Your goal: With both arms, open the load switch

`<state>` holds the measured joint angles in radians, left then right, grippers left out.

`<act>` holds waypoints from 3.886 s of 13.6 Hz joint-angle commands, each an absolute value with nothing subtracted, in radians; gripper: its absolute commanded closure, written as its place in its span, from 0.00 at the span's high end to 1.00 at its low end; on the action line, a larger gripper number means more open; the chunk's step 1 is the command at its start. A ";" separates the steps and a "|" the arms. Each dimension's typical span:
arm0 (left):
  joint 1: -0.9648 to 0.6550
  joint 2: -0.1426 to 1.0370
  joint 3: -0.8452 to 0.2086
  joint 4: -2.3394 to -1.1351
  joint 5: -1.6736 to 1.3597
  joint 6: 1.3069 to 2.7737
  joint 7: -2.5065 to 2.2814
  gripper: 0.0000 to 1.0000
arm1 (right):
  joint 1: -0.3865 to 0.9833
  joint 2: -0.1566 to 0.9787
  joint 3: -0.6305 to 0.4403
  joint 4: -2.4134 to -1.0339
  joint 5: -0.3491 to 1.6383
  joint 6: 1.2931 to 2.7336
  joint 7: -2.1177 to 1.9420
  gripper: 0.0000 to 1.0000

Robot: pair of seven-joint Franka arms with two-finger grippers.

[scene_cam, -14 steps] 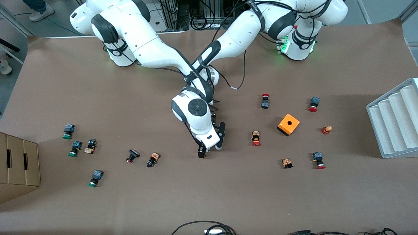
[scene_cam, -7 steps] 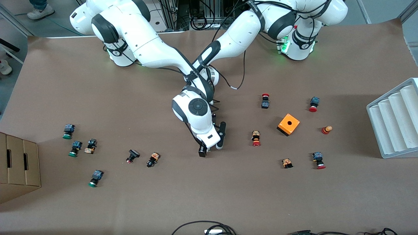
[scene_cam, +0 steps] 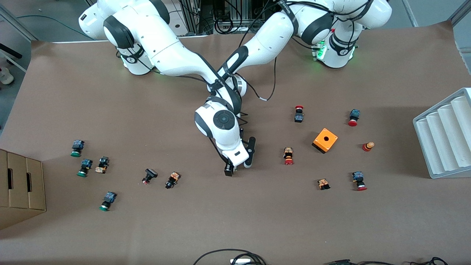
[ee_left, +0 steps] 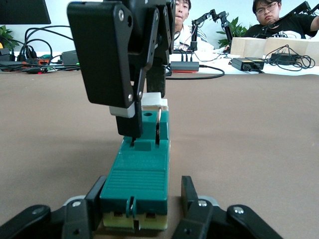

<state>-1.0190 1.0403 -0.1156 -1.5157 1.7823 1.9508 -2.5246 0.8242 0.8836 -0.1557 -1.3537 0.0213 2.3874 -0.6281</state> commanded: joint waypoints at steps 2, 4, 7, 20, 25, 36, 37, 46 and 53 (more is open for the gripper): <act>-1.031 1.075 -0.126 -1.546 1.763 1.971 -2.549 0.66 | 0.825 0.905 -0.158 -1.322 0.041 2.396 -0.623 0.77; -1.031 1.074 -0.126 -1.552 1.763 1.971 -2.549 0.66 | 0.825 0.905 -0.160 -1.322 0.041 2.396 -0.623 0.77; -1.031 1.074 -0.126 -1.554 1.763 1.962 -2.551 0.66 | 0.825 0.904 -0.158 -1.322 0.040 2.396 -0.624 0.75; -1.032 1.074 -0.126 -1.554 1.764 1.959 -2.549 0.66 | 0.827 0.891 -0.158 -1.330 0.041 2.393 -0.626 0.73; -1.031 1.074 -0.126 -1.554 1.764 1.959 -2.549 0.66 | 0.827 0.884 -0.158 -1.333 0.041 2.385 -0.629 0.73; -1.031 1.075 -0.126 -1.554 1.773 1.959 -2.549 0.66 | 0.825 0.867 -0.156 -1.333 0.041 2.381 -0.629 0.72; -1.031 1.075 -0.126 -1.554 1.773 1.959 -2.549 0.66 | 0.824 0.867 -0.156 -1.333 0.041 2.379 -0.629 0.72; -1.031 1.075 -0.126 -1.554 1.772 1.959 -2.549 0.66 | 0.816 0.871 -0.156 -1.336 0.040 2.384 -0.635 0.71; -1.031 1.075 -0.126 -1.554 1.773 1.959 -2.549 0.66 | 0.811 0.882 -0.156 -1.336 0.040 2.391 -0.630 0.71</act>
